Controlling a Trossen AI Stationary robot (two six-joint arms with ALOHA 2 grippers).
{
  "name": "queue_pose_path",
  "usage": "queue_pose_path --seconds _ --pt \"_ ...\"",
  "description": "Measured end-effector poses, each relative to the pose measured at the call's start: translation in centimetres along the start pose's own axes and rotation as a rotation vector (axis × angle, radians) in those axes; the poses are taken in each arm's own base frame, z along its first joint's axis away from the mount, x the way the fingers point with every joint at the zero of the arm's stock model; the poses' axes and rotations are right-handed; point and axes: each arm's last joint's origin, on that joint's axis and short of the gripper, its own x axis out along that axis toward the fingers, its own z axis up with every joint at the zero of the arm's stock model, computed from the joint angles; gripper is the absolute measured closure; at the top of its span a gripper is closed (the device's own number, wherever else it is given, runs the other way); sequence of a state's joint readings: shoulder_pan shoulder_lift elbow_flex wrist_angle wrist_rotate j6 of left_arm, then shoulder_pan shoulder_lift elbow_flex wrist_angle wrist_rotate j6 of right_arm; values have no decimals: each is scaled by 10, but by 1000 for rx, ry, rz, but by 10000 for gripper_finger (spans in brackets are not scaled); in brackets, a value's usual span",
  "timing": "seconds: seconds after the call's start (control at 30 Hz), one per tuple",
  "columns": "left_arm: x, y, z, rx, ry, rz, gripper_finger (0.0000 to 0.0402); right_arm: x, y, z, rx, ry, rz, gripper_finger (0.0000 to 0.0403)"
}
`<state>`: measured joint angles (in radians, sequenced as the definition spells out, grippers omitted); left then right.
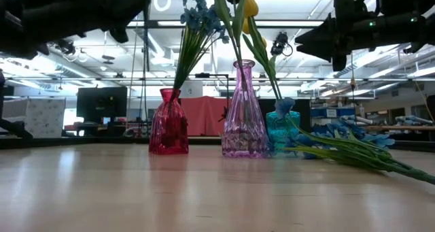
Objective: Sort flowers into vase by color
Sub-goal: Put the left blue flower into the red vase
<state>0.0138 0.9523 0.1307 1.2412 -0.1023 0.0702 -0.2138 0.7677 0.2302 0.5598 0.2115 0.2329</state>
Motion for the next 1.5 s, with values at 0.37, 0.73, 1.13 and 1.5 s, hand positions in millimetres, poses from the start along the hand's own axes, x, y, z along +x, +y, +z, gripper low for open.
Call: queue_pose_path --seconds 0.37,0.73,1.13,1.5 --pt "15 6 -28 -78 -11 -9 337 0 0 0 4 -1 -4 250" --pt "36 4 -47 -106 64 -48 337 0 0 0 12 -3 -4 250" --pt "34 3 -77 -133 208 -32 337 2 0 -2 10 9 7 250" --pt "28 2 -105 -119 337 -25 337 2 2 0 13 1 54 250"
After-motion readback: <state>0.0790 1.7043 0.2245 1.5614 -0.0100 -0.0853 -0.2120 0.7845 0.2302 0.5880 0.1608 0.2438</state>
